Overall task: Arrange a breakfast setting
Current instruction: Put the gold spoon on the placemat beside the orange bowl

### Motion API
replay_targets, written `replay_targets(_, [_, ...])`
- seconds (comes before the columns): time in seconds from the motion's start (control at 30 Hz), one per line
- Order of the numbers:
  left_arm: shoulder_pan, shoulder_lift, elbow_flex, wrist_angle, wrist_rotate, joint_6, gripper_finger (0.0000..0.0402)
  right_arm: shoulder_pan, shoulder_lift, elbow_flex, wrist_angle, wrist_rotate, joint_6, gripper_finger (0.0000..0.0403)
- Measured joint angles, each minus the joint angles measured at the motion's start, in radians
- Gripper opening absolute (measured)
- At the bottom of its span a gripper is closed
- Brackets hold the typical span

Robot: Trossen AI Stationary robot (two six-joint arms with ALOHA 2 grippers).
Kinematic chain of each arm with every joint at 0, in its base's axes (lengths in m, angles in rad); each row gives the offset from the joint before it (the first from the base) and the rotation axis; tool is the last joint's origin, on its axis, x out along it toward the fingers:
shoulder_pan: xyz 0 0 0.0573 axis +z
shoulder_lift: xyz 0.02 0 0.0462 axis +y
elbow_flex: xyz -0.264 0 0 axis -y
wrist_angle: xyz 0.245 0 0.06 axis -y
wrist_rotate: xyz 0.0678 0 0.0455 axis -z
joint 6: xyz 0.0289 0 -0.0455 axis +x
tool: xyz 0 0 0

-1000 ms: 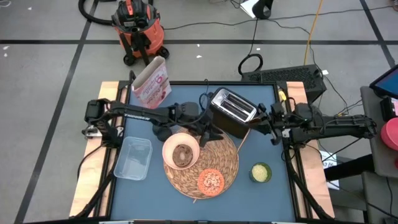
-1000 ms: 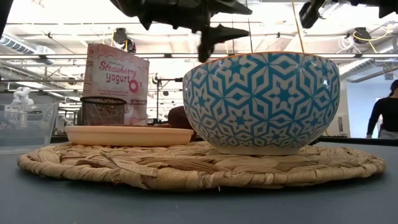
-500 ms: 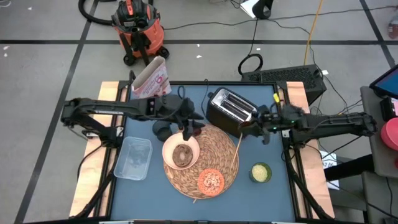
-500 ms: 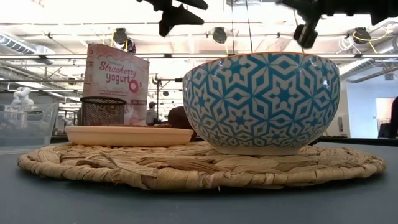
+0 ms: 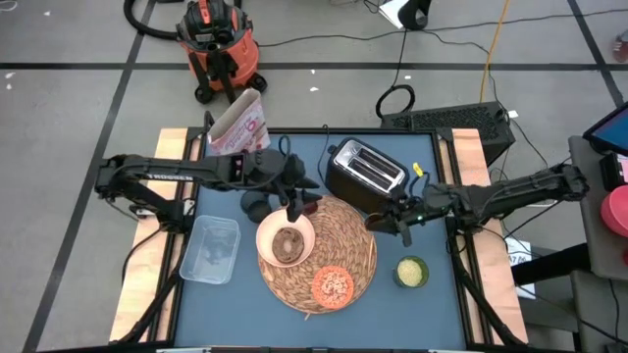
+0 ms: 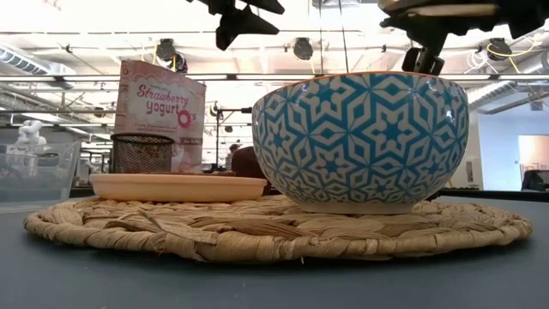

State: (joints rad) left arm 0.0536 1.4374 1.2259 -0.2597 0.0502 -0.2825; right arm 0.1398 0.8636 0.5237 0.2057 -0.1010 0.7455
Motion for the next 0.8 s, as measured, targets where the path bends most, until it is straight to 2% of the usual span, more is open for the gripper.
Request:
replay_targets(0.2, [-0.009,-0.001,0.000,0.001,0.000,0.000,0.0179,0.053,0.059,0.000,0.003,0.052,-0.021,0.0021])
replay_targets(0.8, [-0.031,-0.001,0.000,0.003,-0.001,-0.009,0.0179,0.113,0.213,0.000,0.004,0.053,-0.121,0.0021])
